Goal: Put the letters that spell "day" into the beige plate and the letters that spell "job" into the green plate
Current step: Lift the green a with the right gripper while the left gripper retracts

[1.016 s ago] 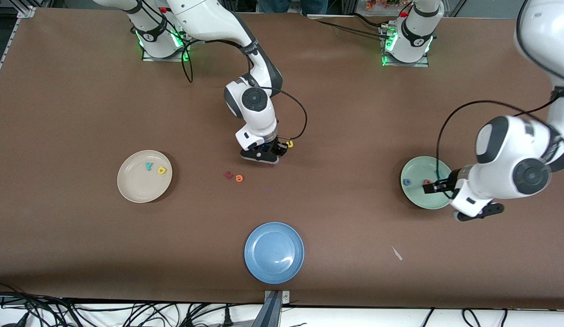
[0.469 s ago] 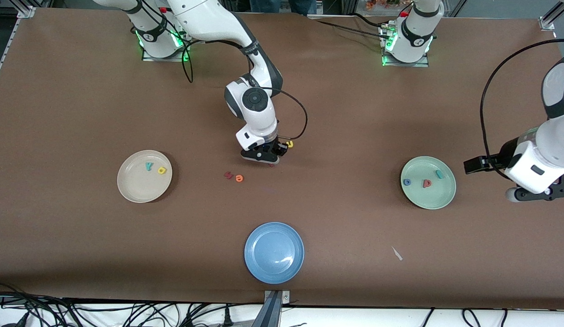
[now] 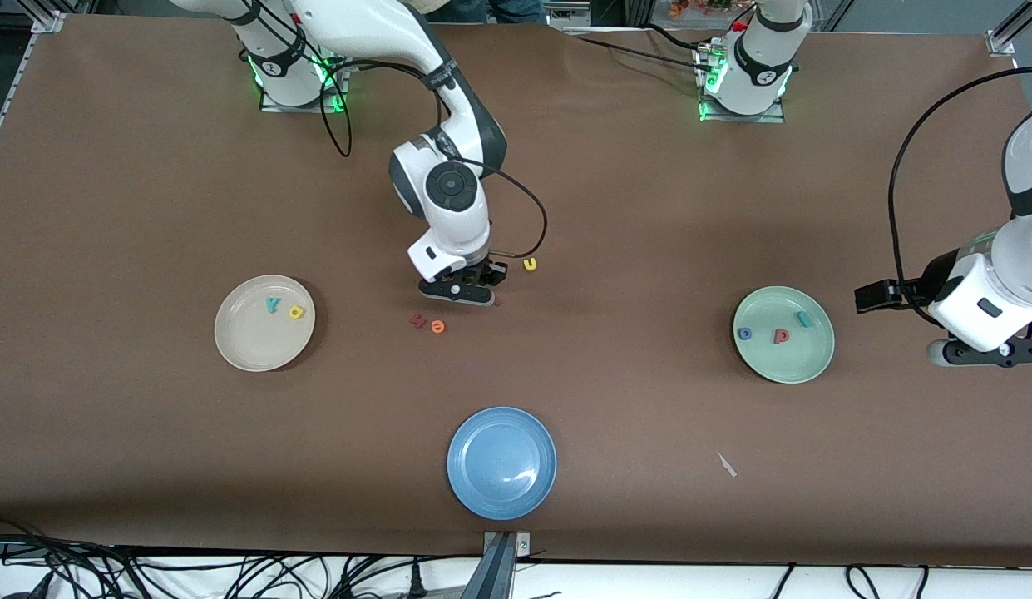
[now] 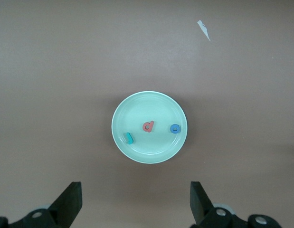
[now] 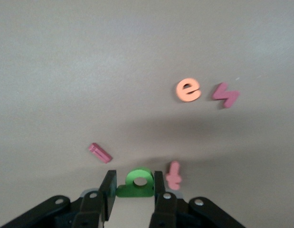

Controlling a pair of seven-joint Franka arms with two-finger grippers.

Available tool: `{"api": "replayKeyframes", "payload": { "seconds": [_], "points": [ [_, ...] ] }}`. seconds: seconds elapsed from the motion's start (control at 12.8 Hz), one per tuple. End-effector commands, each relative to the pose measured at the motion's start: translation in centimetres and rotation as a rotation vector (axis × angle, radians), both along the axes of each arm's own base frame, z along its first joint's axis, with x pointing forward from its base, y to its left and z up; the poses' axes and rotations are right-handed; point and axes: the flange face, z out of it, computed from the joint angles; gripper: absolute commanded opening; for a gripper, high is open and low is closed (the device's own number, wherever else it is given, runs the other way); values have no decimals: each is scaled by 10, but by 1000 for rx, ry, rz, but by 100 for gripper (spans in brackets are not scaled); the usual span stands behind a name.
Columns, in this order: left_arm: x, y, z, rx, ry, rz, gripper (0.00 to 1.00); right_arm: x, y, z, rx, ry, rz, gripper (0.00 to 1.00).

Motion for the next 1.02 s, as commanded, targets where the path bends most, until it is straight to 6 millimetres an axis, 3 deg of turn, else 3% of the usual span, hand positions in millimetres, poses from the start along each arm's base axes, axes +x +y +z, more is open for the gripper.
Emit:
{"api": "replayKeyframes", "payload": {
  "seconds": [0.0, 0.31, 0.62, 0.78, 0.94],
  "points": [
    [-3, -3, 5, -19, 36, -45, 100, 13, -30, 30, -44, 28, 79, 15],
    [-2, 4, 11, -17, 20, -25, 100, 40, -98, 62, -95, 92, 233, 16],
    [-1, 10, 11, -14, 21, -16, 100, 52, -175, 67, -105, 105, 364, 16],
    [-2, 12, 11, -15, 20, -13, 100, 55, -222, 73, -100, 118, 432, 16],
    [-2, 10, 12, -6, 18, -18, 100, 60, -282, 78, -87, 135, 501, 16]
  ]
}}
